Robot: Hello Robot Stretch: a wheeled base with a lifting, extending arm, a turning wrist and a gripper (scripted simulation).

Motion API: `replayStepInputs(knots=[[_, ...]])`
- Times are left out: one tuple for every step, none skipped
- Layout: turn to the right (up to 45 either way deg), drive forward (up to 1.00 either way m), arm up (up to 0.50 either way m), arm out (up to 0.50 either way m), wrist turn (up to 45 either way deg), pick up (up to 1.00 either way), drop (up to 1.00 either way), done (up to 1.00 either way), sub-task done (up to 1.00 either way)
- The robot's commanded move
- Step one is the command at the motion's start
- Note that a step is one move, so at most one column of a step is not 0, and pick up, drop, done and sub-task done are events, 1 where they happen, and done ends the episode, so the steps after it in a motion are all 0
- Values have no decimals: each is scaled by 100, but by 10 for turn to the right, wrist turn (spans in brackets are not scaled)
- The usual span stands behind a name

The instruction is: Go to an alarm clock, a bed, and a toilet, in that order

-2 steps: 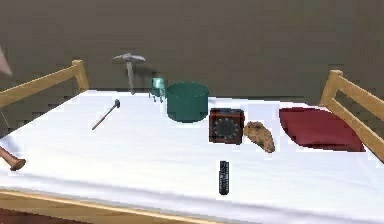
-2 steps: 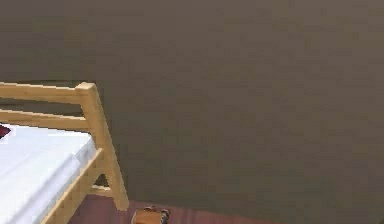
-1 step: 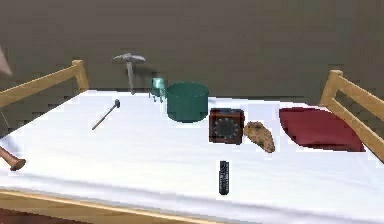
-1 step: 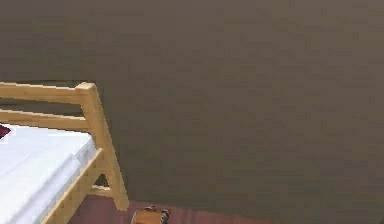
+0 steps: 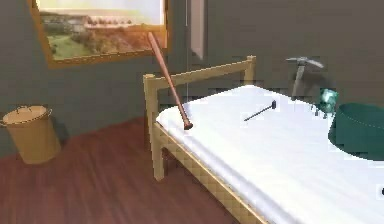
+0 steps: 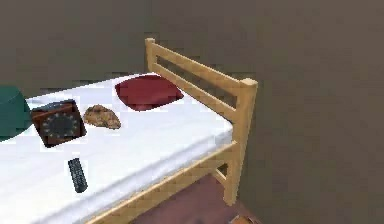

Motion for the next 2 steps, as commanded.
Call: replayStepInputs(knots=[[-450, 0, 0, 0, 0, 0, 0, 0, 0], [-390, 0, 0, 0, 0, 0, 0, 0, 0]])
